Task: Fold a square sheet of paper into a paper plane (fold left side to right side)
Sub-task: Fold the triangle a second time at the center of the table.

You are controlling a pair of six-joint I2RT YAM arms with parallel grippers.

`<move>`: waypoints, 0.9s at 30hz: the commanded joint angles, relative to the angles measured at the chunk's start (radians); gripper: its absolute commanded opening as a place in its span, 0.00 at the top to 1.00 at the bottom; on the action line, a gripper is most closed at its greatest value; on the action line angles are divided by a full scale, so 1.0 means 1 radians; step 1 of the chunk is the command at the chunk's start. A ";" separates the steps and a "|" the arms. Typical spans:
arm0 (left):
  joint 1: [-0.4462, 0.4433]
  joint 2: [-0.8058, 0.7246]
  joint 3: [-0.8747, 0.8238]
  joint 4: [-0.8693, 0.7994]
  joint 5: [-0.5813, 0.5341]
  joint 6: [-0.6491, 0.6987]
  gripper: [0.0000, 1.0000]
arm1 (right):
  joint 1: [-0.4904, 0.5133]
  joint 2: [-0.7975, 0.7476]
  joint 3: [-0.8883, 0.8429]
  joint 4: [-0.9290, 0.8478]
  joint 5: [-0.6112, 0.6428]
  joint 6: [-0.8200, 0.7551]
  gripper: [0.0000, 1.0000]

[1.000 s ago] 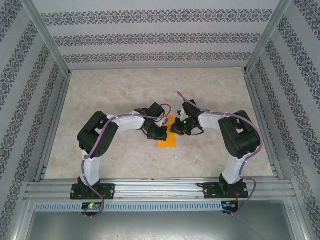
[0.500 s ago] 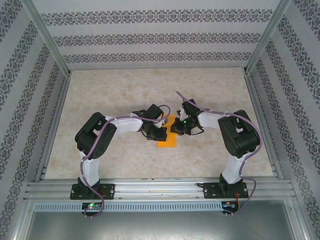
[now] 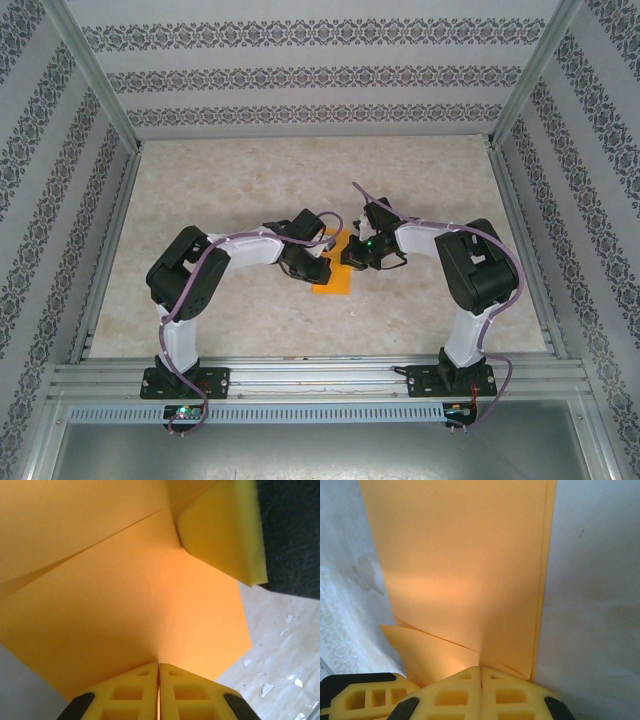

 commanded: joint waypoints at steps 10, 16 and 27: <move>-0.023 -0.053 -0.052 -0.126 -0.057 0.089 0.86 | -0.007 0.103 -0.048 -0.090 0.178 -0.023 1.00; -0.032 -0.053 -0.060 -0.146 -0.082 0.098 0.88 | -0.007 0.102 -0.048 -0.092 0.178 -0.024 1.00; -0.039 -0.073 -0.096 -0.146 -0.098 0.090 0.92 | -0.012 0.108 -0.045 -0.095 0.177 -0.027 1.00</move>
